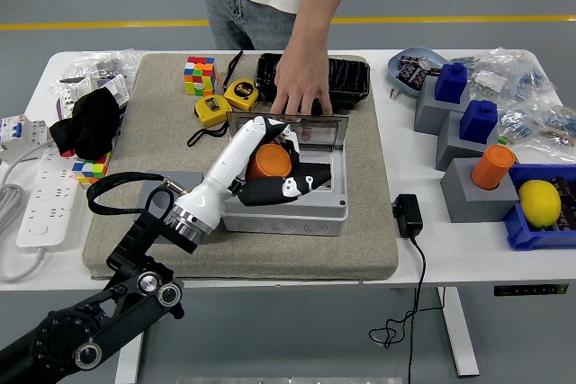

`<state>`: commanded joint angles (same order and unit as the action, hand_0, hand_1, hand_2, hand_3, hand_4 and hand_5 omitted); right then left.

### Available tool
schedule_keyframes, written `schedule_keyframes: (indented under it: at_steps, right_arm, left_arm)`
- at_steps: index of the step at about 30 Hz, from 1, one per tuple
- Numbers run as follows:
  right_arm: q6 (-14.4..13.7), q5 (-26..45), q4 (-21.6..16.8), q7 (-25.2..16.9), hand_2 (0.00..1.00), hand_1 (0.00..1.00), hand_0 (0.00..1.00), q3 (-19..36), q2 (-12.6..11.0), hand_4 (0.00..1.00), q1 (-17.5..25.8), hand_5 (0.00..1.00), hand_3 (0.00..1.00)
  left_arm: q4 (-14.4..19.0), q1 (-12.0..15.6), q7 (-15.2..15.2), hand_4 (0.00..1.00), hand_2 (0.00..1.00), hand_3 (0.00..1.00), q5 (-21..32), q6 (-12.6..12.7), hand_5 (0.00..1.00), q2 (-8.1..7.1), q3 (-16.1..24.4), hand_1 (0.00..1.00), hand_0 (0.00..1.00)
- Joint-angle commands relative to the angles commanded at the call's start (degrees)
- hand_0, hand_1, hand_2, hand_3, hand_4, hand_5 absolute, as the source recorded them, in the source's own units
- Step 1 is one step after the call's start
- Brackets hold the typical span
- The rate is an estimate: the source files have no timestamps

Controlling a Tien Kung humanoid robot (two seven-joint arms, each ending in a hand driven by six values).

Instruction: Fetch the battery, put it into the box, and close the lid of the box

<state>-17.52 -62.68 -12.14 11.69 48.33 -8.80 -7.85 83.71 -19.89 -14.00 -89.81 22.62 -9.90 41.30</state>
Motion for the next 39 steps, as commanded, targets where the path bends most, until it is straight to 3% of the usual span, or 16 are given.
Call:
schedule_keyframes:
  at_steps: [9,16,26,33,34,39]
  right_arm:
    - [0.05,0.21,0.05,0.06,0.743,0.784,0.817,-0.48,-0.02,0.980,-0.11,0.653,0.749]
    - [0.10,0.33,0.01,0.09,0.743,0.784,0.818,-0.97,-0.03,0.981,-0.38,0.654,0.750]
    - [0.08,0.61,0.13,0.11,0.743,0.784,0.817,-1.64,-0.14,0.980,-0.34,0.653,0.749]
    - [0.15,0.71,0.05,0.08,0.743,0.785,0.817,-1.86,-0.20,0.981,-0.37,0.654,0.749]
    - [0.16,0.70,0.03,0.07,0.743,0.783,0.817,-1.83,-0.19,0.981,-0.35,0.654,0.750]
    - [0.14,0.78,0.09,0.04,0.743,0.783,0.817,-1.94,-0.28,0.981,-0.25,0.654,0.750]
  left_arm:
    - [-6.91,-4.53,-1.66,0.852,0.002,0.002,-1.23,1.98,0.437,0.61,-5.46,0.002,0.072]
    - [-15.08,-8.20,-4.35,0.850,0.002,0.002,-0.36,4.97,0.451,3.07,-7.25,0.002,0.073]
    - [-23.42,-11.96,-5.79,0.855,0.002,0.002,-1.98,6.66,0.501,5.99,-6.81,0.002,0.073]
    - [-25.51,-11.85,-5.78,0.866,0.002,0.002,-2.65,6.59,0.531,7.15,-5.50,0.002,0.080]
    - [-25.63,-11.71,-5.78,0.878,0.098,0.084,-2.76,6.48,0.541,7.28,-5.20,0.100,0.192]
    - [-25.85,-11.37,-5.76,0.878,0.098,0.084,-2.87,4.91,0.541,7.32,-4.32,0.100,0.192]
